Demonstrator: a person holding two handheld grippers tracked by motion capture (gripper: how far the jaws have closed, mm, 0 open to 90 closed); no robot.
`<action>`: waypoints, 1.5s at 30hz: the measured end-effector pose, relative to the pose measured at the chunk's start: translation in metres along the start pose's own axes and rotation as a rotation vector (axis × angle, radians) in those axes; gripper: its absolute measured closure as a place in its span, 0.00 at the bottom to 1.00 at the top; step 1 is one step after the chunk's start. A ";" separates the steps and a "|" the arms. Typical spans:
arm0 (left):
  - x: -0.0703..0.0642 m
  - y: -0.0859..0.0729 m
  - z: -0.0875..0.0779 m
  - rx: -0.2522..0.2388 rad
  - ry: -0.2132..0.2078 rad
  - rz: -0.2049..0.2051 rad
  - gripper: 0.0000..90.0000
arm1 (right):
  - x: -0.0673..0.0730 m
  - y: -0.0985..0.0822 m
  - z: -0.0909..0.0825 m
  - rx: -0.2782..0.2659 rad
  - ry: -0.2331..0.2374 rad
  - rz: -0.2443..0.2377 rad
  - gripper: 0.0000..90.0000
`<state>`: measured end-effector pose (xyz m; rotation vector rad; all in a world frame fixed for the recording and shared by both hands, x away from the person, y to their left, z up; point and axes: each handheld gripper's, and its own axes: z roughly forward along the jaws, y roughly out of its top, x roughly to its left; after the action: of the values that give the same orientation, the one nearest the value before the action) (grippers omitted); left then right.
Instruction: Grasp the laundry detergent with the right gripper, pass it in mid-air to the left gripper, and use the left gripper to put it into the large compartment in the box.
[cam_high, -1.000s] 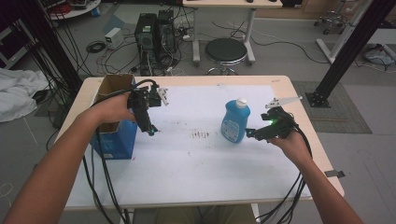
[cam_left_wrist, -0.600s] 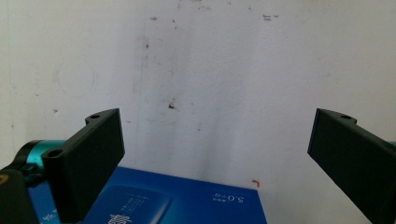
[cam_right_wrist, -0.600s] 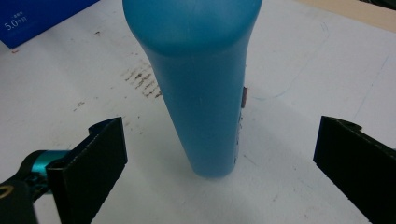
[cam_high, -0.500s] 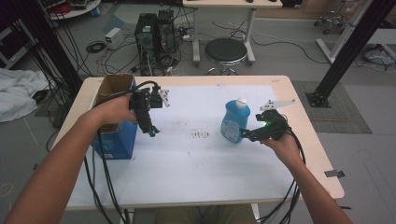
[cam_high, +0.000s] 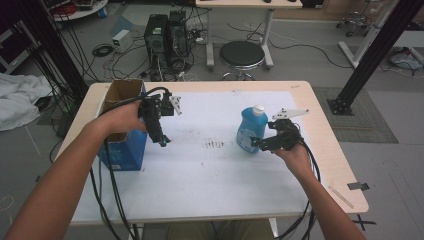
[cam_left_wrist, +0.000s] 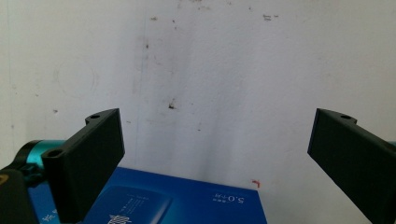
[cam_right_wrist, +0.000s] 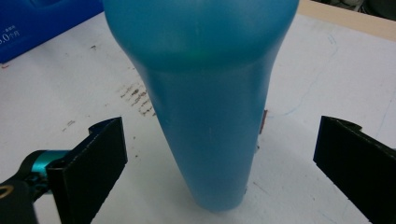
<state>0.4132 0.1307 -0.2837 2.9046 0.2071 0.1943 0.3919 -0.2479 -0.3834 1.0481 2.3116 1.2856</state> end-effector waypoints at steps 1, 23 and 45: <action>0.000 0.000 0.000 -0.001 0.000 0.002 0.04 | 0.000 0.000 0.002 -0.007 -0.001 0.006 0.02; 0.002 -0.005 0.002 0.000 0.001 -0.007 0.04 | 0.004 -0.011 0.029 -0.128 0.011 0.017 0.02; 0.003 -0.006 0.003 -0.006 -0.001 -0.005 0.04 | 0.004 -0.016 0.032 -0.166 0.007 0.007 0.17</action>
<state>0.4154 0.1362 -0.2875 2.8981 0.2127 0.1926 0.4003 -0.2310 -0.4146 0.9988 2.1646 1.4572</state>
